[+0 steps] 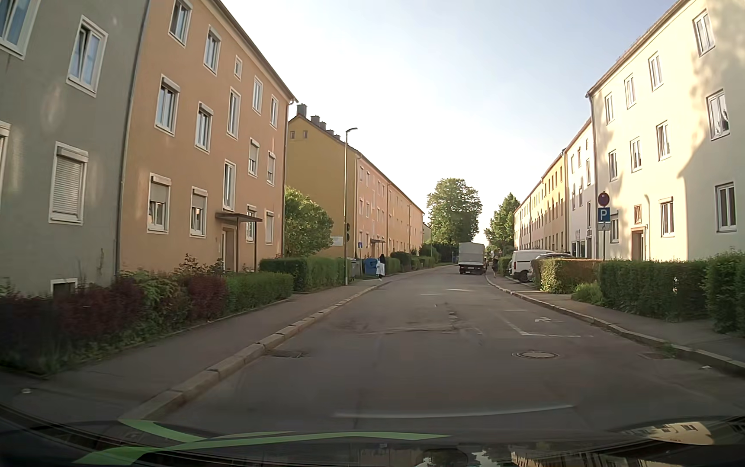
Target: Follow the waypoints while adhering to traffic rules and regulations
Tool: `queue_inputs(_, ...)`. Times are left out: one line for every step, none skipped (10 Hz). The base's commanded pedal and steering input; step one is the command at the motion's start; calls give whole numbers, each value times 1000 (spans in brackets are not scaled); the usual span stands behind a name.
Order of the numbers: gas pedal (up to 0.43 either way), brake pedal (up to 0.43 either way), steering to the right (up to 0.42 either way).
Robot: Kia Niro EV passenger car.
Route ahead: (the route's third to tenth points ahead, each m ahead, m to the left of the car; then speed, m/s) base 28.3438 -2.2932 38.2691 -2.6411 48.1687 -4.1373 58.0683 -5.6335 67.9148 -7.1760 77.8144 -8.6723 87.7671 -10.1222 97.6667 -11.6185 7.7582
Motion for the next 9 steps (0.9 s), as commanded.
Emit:
queue_inputs(39,0,8)
queue_inputs(28,0,8)
queue_inputs(20,0,6)
queue_inputs(20,0,6)
queue_inputs(8,0,7)
queue_inputs(0,0,8)
queue_inputs(0,0,9)
queue_inputs(0,0,16)
queue_inputs(0,0,21)
